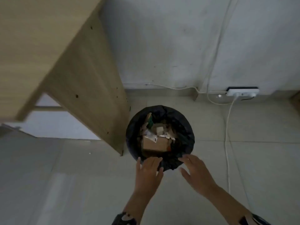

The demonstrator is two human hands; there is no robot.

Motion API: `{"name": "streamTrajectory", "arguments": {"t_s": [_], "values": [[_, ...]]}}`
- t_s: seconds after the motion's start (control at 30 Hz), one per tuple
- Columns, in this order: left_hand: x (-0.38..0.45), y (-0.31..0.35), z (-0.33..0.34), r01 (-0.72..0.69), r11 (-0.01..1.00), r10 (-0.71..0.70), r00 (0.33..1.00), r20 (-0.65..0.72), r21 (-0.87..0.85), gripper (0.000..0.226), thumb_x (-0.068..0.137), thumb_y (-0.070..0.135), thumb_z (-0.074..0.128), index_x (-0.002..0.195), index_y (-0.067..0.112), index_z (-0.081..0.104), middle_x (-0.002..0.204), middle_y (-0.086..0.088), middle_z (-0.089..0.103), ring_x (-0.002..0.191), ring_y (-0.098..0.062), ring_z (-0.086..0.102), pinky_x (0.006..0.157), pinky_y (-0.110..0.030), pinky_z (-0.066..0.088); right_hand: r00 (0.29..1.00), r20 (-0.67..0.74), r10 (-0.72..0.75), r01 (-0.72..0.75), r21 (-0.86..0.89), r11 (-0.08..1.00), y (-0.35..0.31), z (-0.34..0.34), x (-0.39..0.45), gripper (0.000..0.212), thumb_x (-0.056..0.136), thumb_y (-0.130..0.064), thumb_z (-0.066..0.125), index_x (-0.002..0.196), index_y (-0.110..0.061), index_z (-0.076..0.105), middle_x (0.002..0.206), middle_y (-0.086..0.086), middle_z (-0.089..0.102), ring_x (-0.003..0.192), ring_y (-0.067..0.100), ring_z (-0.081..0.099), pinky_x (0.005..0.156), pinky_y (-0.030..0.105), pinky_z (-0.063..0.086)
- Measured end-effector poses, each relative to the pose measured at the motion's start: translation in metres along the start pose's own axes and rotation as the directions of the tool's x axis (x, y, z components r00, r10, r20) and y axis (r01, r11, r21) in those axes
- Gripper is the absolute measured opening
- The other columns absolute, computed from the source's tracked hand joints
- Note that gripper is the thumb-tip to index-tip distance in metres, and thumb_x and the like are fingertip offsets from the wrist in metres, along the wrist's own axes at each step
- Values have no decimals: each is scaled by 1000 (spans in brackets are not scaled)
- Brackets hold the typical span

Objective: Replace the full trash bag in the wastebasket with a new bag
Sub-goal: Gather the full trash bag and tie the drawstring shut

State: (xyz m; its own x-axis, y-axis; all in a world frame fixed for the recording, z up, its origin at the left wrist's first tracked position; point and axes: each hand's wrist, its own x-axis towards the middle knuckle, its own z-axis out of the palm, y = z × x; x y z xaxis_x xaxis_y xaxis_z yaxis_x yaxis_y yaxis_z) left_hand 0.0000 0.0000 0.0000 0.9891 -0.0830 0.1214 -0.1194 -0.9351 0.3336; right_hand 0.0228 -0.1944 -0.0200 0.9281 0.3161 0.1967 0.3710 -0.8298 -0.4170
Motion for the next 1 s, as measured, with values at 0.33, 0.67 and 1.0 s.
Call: {"name": "streamTrajectory", "arguments": {"t_s": [0.33, 0.67, 1.0], "values": [[-17, -62, 138, -98, 995, 82, 946, -312, -36, 26, 87, 44, 41, 90, 33, 64, 93, 15, 72, 105, 0, 52, 99, -43, 26, 888, -276, -369, 319, -209, 925, 53, 128, -2, 31, 92, -50, 34, 93, -25, 52, 89, 0, 66, 93, 13, 49, 82, 27, 34], [4, -41, 98, 78, 988, -66, 994, 91, -132, 42, 77, 52, 54, 102, 19, 62, 100, 3, 69, 102, -14, 61, 115, -47, 1, 963, -209, -172, 162, -64, 985, 30, 96, 19, 22, 83, -36, 43, 72, -18, 47, 42, -2, 50, 34, 11, 43, 38, 18, 16], [13, -33, 90, 84, 984, -64, 990, 128, -158, 17, 97, 21, 39, 101, 10, 52, 91, -15, 67, 92, -29, 59, 117, -40, 1, 863, -81, -499, 426, -413, 805, 40, 101, 5, 64, 44, -40, 83, 92, -18, 46, 96, 6, 41, 80, 21, 39, 68, 27, 31]]}}
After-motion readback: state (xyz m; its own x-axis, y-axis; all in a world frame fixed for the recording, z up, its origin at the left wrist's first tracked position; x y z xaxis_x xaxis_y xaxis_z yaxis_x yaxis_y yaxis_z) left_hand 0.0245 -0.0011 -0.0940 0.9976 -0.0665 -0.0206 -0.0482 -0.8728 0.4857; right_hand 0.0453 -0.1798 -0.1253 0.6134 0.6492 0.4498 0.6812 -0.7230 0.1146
